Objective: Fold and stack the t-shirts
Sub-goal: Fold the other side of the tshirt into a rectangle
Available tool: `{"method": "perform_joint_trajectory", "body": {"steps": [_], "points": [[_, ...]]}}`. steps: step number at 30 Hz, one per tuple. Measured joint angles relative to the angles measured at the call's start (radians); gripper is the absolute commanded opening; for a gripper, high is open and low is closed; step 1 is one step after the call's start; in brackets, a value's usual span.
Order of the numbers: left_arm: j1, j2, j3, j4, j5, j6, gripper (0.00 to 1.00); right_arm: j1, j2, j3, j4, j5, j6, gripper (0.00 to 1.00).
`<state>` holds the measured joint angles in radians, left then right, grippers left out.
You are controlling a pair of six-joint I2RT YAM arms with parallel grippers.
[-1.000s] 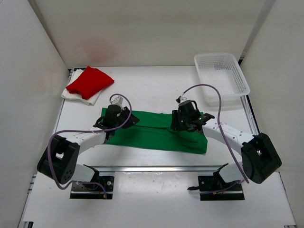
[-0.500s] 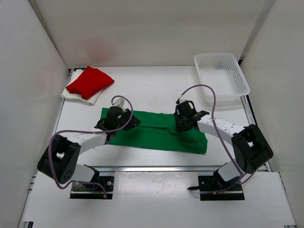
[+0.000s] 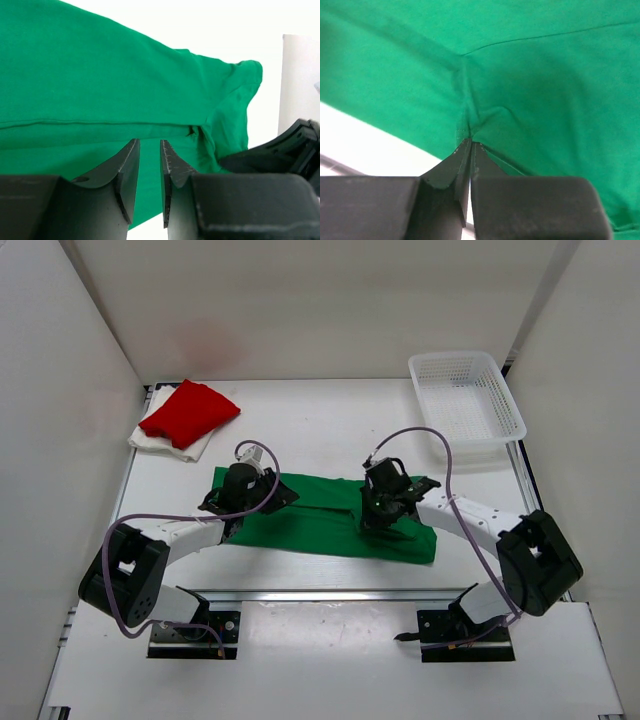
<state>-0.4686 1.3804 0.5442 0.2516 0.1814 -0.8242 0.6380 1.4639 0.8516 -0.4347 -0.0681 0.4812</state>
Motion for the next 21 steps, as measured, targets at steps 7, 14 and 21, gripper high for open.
{"method": "perform_joint_trajectory", "body": {"steps": [7,14,21], "points": [[0.013,0.0,0.0,0.014,0.029,-0.018,0.34,0.024,-0.027,-0.032,0.018,-0.136,0.088,0.02],[0.036,-0.009,0.0,0.019,0.042,-0.027,0.35,0.046,-0.031,-0.079,0.057,-0.228,0.136,0.2],[0.029,-0.002,0.002,0.022,0.04,-0.031,0.37,-0.094,-0.236,-0.127,0.062,-0.183,0.109,0.0]]}}
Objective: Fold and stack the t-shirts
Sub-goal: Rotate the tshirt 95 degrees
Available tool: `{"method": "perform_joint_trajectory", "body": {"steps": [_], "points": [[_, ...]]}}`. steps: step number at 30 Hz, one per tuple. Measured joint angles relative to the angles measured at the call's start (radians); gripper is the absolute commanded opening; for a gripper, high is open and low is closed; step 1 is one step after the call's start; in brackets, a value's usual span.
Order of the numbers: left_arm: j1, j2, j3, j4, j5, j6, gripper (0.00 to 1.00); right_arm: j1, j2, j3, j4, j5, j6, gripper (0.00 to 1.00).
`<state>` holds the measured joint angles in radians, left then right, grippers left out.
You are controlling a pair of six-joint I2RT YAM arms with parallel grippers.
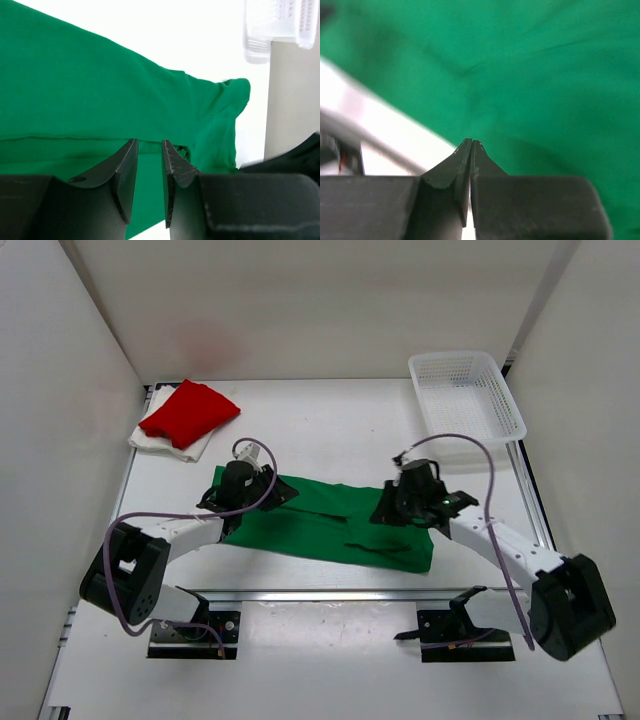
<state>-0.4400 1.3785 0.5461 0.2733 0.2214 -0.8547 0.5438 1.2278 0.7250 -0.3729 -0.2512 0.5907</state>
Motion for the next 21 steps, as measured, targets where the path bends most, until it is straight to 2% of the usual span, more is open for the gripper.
{"method": "perform_joint_trajectory", "body": {"steps": [4,7,13,19,21], "points": [[-0.01,0.084,0.034,0.021,0.0,-0.005,0.38,-0.156,-0.093,-0.137,0.044,0.071,0.0,0.0],[-0.014,0.162,0.063,0.034,0.006,-0.009,0.37,-0.199,-0.109,-0.233,0.032,0.111,0.001,0.0],[0.028,0.282,0.072,0.067,0.039,-0.035,0.37,-0.183,-0.188,-0.328,0.023,0.148,0.032,0.0],[0.142,0.29,0.015,0.134,0.077,-0.077,0.36,-0.161,-0.305,-0.412,0.052,0.154,0.082,0.0],[0.176,0.29,-0.005,0.163,0.092,-0.095,0.36,-0.166,-0.319,-0.414,0.043,0.158,0.087,0.04]]}}
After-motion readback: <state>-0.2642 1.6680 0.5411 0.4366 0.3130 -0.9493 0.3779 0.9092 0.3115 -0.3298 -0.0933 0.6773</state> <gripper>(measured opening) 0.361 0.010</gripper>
